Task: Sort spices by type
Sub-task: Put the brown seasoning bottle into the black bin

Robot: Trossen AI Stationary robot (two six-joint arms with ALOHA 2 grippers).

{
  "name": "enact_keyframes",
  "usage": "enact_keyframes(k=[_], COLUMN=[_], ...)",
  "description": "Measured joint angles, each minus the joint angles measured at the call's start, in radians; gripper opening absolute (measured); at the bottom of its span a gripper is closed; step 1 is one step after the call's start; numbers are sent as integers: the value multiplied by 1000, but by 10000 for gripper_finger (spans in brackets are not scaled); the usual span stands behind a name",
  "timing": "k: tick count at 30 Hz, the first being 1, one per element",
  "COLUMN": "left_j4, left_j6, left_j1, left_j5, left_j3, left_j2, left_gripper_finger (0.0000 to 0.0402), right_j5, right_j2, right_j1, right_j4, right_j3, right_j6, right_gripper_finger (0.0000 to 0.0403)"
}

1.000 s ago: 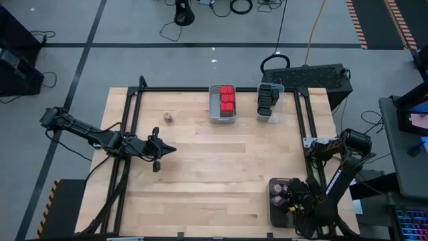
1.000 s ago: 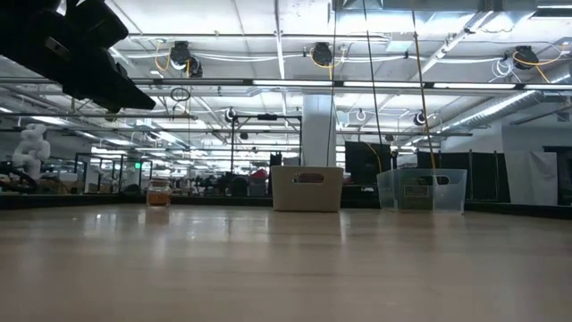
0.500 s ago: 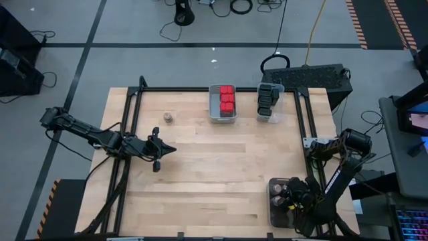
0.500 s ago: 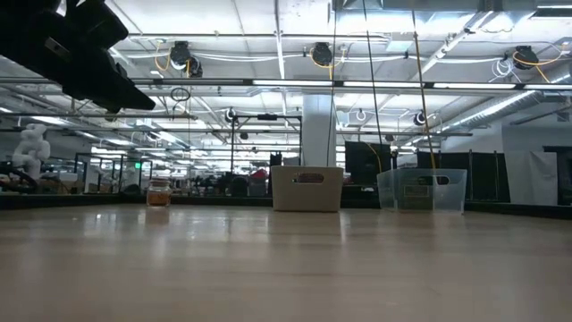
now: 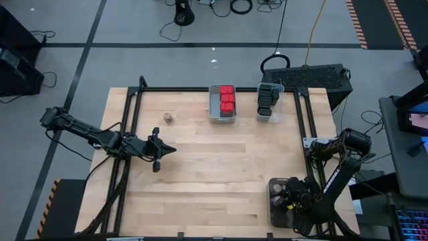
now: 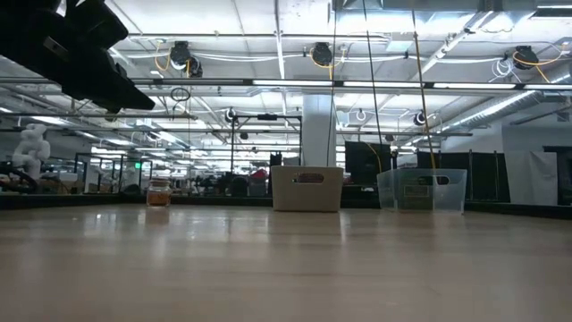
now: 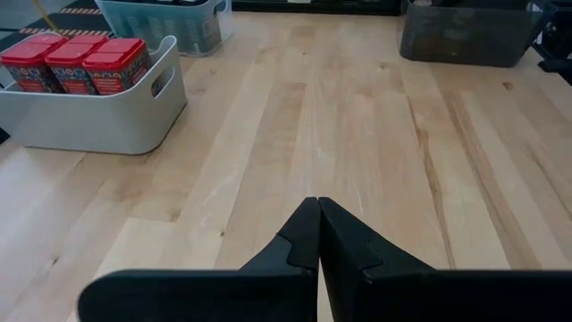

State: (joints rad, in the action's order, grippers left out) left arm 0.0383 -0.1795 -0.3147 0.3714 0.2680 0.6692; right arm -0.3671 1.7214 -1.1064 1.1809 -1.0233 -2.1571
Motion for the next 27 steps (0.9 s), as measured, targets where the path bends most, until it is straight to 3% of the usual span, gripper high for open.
enact_keyframes(k=[5,11,27], left_j4=[0,0,-1], left_j6=[0,0,0], left_j1=[0,0,0], left_j5=[0,0,0], left_j3=[0,0,0], left_j2=[0,0,0], left_gripper_finger=[8,8,8], right_j5=[87,86,81], right_j2=[0,-4,-155], right_j1=[1,1,20], right_j4=[0,2,43], right_j3=[0,0,0], right_j6=[0,0,-2], right_gripper_finger=[226,251,261])
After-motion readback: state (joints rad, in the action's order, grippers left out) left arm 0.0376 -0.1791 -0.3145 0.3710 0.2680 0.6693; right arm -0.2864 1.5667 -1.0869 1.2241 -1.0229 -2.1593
